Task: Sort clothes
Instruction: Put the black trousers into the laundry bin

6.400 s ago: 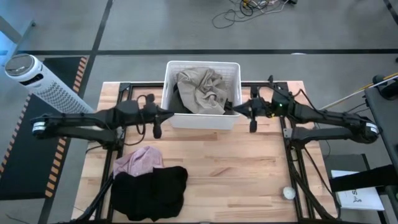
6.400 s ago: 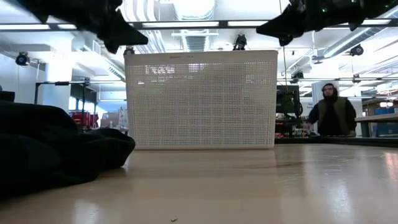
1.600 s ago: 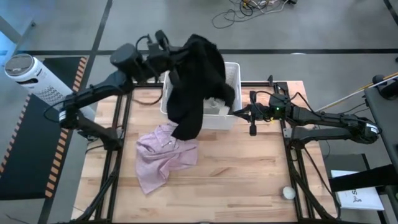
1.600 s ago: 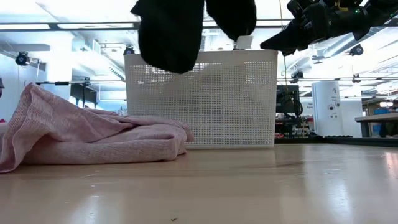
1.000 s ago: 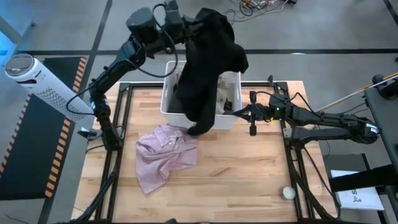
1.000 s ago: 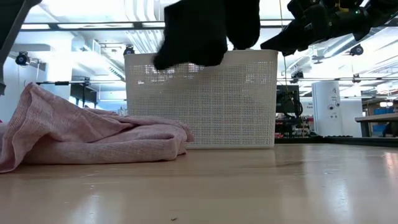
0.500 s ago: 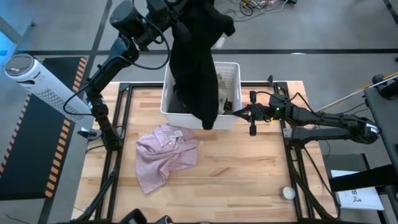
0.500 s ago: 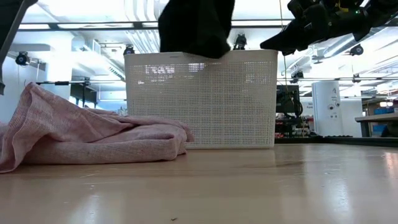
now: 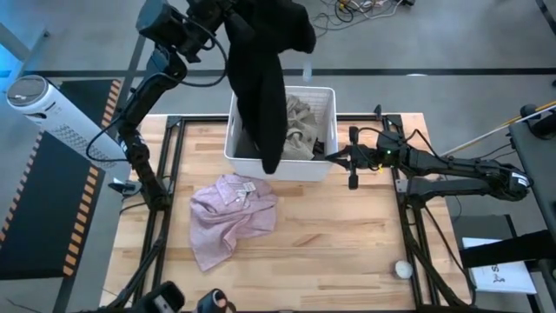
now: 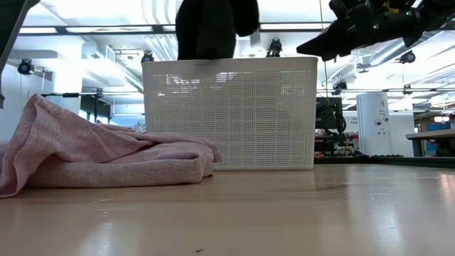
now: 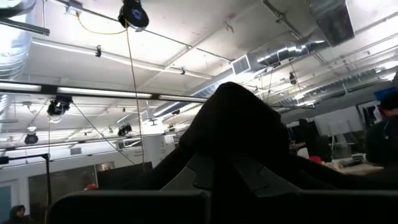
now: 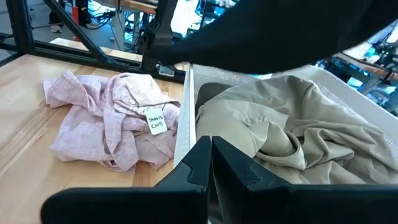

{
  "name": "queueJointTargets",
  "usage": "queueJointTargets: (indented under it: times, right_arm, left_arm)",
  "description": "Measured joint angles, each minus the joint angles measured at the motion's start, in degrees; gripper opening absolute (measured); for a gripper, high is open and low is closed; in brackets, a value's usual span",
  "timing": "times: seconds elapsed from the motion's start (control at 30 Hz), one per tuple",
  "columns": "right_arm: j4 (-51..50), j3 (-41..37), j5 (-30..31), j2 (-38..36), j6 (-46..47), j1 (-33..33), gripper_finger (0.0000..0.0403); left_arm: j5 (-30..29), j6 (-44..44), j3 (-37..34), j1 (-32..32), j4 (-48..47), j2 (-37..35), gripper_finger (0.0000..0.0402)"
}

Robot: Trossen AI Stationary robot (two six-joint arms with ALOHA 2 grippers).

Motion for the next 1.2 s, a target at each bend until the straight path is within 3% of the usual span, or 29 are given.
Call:
queueJointTargets:
  times: [0.27,0.4,0.6,0.8,0.93,1.2]
  right_arm:
    - [0.8,0.0,0.0,0.0,-0.8,0.0,0.0000]
    - [0.8,0.0,0.0,0.0,-0.9,0.0,0.0000]
    - [-0.3,0.0,0.0,0.0,-0.6,0.0,0.0000]
    - [-2.2,0.0,0.0,0.0,0.1,0.0,0.0000]
    - [-2.5,0.0,0.0,0.0,1.6,0.0,0.0000]
    - [-2.8,0.0,0.0,0.0,4.3,0.3,0.0000]
  left_arm:
    - [0.5,-0.5,-0.1,0.3,-0.8,4.4,0.0000]
    - [4.2,-2.9,-0.1,0.2,-5.3,6.6,0.0000]
    - [5.2,-2.5,-0.1,-2.7,-20.1,7.5,0.0000]
    - [4.7,-6.7,-0.1,-6.1,-41.5,7.1,0.0000]
    - [4.4,-6.9,-0.1,-11.4,-53.9,7.1,0.0000]
    - [-11.1,-6.5,-2.7,-24.0,-60.8,7.0,0.0000]
